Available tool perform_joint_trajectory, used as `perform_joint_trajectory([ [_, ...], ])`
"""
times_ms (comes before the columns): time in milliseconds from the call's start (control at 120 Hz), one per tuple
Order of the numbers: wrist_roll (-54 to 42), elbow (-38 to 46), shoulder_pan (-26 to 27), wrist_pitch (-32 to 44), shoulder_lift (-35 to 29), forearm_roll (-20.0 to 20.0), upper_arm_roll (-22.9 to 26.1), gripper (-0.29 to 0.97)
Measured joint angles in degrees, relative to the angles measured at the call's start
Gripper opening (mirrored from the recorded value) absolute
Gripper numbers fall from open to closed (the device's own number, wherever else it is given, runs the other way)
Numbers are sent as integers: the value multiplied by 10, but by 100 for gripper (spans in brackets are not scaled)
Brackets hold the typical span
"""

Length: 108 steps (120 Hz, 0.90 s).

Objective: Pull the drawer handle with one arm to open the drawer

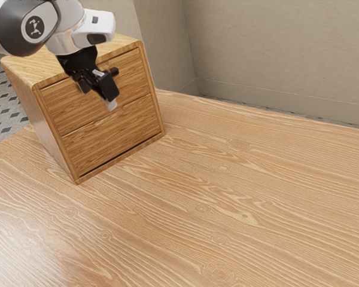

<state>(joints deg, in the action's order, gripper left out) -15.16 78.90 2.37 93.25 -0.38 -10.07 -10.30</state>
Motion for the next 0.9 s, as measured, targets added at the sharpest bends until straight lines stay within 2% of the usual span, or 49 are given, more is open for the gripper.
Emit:
perform_joint_trajectory([
  [217, -27, -33, 3, 49, 35, 26, -51, 68],
  [525, -51, -45, 17, 66, 36, 3, -125, 68],
  [692, -62, -65, -3, 70, 45, 0, -131, 68],
  [900, -82, -67, 20, 82, 55, 2, -131, 68],
])
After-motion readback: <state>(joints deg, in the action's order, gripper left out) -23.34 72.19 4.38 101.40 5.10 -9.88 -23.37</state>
